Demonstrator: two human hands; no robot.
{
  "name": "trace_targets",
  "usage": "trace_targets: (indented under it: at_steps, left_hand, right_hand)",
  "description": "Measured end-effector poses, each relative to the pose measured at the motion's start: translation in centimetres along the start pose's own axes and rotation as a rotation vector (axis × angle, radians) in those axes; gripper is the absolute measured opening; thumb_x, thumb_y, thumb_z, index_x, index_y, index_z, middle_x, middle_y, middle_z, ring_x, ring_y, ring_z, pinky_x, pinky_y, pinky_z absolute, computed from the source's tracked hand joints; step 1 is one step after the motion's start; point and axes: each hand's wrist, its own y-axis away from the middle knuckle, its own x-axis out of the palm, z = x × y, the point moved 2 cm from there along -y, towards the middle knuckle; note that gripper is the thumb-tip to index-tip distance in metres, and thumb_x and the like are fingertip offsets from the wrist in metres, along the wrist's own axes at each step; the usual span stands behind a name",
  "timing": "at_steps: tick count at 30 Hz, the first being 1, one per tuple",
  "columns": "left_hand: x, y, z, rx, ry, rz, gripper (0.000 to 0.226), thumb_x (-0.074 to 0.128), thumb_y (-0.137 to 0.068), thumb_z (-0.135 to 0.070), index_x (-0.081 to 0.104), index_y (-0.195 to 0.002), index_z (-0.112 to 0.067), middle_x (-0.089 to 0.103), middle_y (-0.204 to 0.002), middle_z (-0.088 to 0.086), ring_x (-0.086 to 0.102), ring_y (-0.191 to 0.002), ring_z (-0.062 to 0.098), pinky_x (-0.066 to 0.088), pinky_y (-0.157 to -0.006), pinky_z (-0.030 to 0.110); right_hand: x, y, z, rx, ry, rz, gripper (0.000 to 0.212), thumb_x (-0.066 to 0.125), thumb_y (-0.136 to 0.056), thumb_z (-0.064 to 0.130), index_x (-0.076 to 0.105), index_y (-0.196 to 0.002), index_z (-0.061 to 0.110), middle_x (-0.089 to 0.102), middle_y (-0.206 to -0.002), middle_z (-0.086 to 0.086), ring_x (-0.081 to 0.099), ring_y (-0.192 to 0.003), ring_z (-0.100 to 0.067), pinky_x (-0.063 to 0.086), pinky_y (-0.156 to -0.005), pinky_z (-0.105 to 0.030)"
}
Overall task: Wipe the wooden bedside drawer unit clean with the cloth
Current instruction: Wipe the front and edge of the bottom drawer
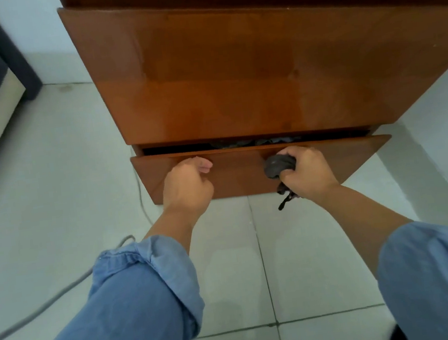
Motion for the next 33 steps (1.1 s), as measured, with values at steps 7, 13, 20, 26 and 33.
trace_targets:
  at_steps: [7, 13, 20, 26, 33]
  left_hand:
    - [0.7, -0.6, -0.6, 0.043, -0.072, -0.059, 0.043, 0.053, -0.074, 0.001, 0.062, -0.113, -0.016, 0.063, -0.114, 0.000, 0.058, -0.107, 0.019, 0.041, -0.087, 0.025]
    - [2.0, 0.2, -2.0, 0.283, -0.302, 0.038, 0.046, 0.055, -0.073, -0.002, 0.060, -0.115, -0.022, 0.061, -0.115, -0.004, 0.055, -0.109, 0.020, 0.038, -0.092, 0.033]
    - [4.2, -0.4, -3.8, 0.371, -0.319, 0.128, 0.052, 0.054, -0.080, -0.006, 0.052, -0.129, -0.025, 0.053, -0.129, -0.004, 0.050, -0.119, 0.019, 0.042, -0.099, 0.036]
    - [5.1, -1.0, -4.3, 0.348, -0.217, 0.105, 0.050, 0.054, -0.081, -0.003, 0.056, -0.125, -0.025, 0.056, -0.126, -0.004, 0.052, -0.116, 0.019, 0.046, -0.096, 0.036]
    - [5.4, -1.3, -4.1, 0.373, -0.185, 0.076, 0.049, 0.054, -0.078, 0.001, 0.060, -0.120, -0.022, 0.059, -0.121, -0.005, 0.054, -0.111, 0.016, 0.045, -0.091, 0.032]
  right_hand:
    - [0.8, -1.6, 0.1, 0.024, -0.046, -0.023, 0.032, 0.051, -0.078, 0.004, 0.066, -0.104, 0.015, 0.063, -0.096, -0.004, 0.054, -0.099, -0.034, 0.053, -0.080, -0.044]
    - [2.0, 1.0, -2.0, 0.392, -0.620, -0.129, 0.029, 0.052, -0.084, 0.009, 0.060, -0.083, 0.037, 0.064, -0.092, -0.011, 0.065, -0.067, -0.035, 0.055, -0.050, -0.037]
    - [-1.0, 3.0, -8.1, 0.747, -1.205, -0.816, 0.027, 0.047, -0.090, 0.004, 0.053, -0.106, 0.024, 0.062, -0.099, -0.007, 0.061, -0.079, -0.022, 0.053, -0.067, -0.032]
    - [-4.4, -0.1, -9.7, 0.637, -1.156, -0.849, 0.056, 0.038, -0.097, -0.003, 0.032, -0.145, 0.026, 0.056, -0.089, 0.010, 0.061, -0.050, -0.001, 0.051, -0.046, -0.018]
    - [2.4, -1.4, -6.4, 0.744, -1.299, -0.828, 0.056, 0.045, -0.097, 0.005, 0.033, -0.144, 0.034, 0.060, -0.121, -0.008, 0.062, -0.061, -0.016, 0.054, -0.058, -0.032]
